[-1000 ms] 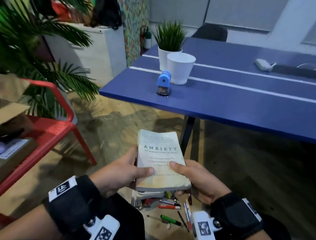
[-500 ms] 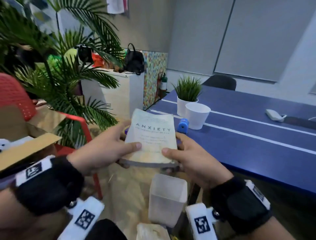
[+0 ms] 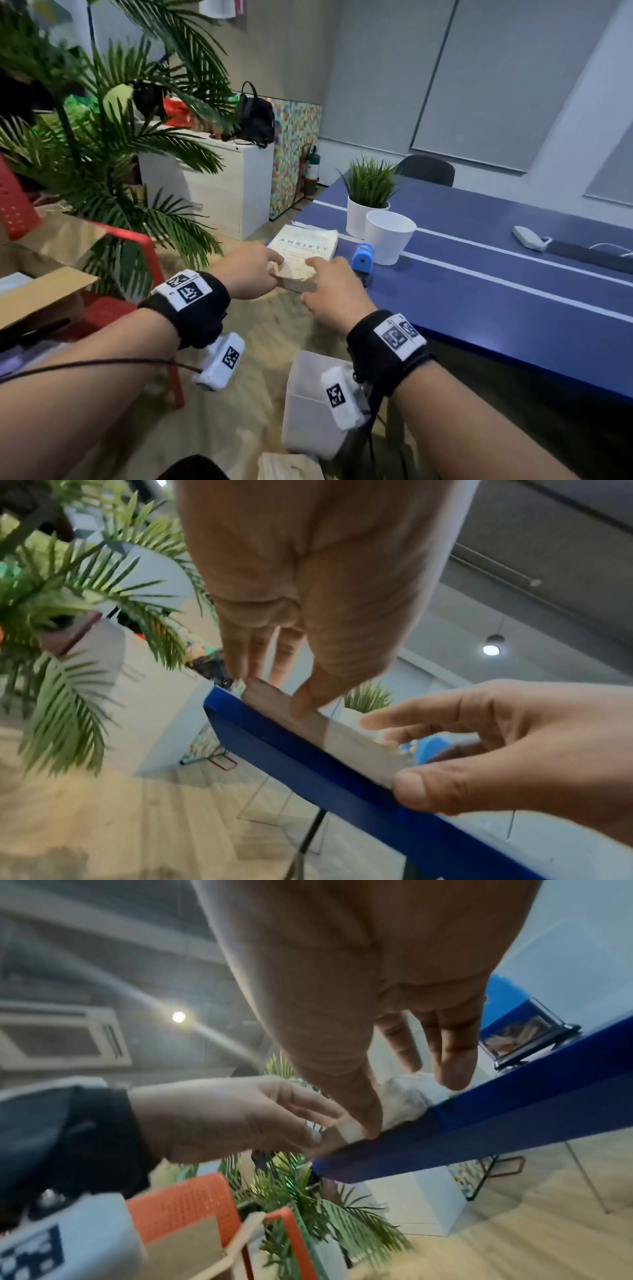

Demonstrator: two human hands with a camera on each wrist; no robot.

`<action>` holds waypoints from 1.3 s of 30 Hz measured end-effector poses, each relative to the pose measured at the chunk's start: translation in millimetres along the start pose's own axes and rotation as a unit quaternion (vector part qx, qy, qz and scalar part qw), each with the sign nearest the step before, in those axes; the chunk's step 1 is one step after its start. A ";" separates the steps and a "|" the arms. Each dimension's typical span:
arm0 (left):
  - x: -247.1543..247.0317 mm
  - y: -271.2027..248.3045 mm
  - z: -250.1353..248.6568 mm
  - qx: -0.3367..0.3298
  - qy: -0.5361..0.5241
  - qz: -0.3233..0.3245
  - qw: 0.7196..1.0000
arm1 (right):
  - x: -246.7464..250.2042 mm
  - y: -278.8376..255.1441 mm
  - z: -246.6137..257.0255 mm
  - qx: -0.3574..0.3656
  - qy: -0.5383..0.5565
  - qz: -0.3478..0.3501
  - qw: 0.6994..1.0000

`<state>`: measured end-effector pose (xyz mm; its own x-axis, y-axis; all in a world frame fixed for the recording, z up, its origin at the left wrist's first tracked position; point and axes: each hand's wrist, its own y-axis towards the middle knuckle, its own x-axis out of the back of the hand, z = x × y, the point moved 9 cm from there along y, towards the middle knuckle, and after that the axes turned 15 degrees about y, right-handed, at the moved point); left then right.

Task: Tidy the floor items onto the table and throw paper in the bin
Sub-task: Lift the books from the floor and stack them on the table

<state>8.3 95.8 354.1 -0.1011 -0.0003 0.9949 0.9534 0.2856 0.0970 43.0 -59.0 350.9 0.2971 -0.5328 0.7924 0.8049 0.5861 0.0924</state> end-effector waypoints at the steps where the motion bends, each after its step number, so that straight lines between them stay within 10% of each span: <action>1: 1.7 -1.4 0.4 -0.003 0.012 -0.015 1.000 | -2.4 0.2 3.2 0.023 -0.040 -0.004 0.999; 25: -2.1 25.7 -4.3 0.012 0.009 -0.026 1.000 | 8.6 18.9 1.7 0.016 -0.052 -0.017 0.998; 31: -1.2 -62.9 -42.6 0.010 0.013 -0.243 0.970 | 21.5 -46.5 -5.0 0.160 0.077 -0.191 0.965; 35: -127.1 -92.0 -88.1 -0.113 0.051 0.065 0.990 | -44.5 -83.1 -72.8 0.135 0.146 -0.126 0.972; 39: -250.4 -68.6 -90.8 -0.167 0.153 0.293 0.929 | -142.2 -85.2 -186.9 -0.053 0.204 -0.016 0.977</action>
<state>-6.0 -10.8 100.9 0.4996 -0.2267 0.8361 0.8595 0.0089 -0.5111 28.2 -147.3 117.6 0.4337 -0.7614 0.4818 0.8594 0.5102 0.0328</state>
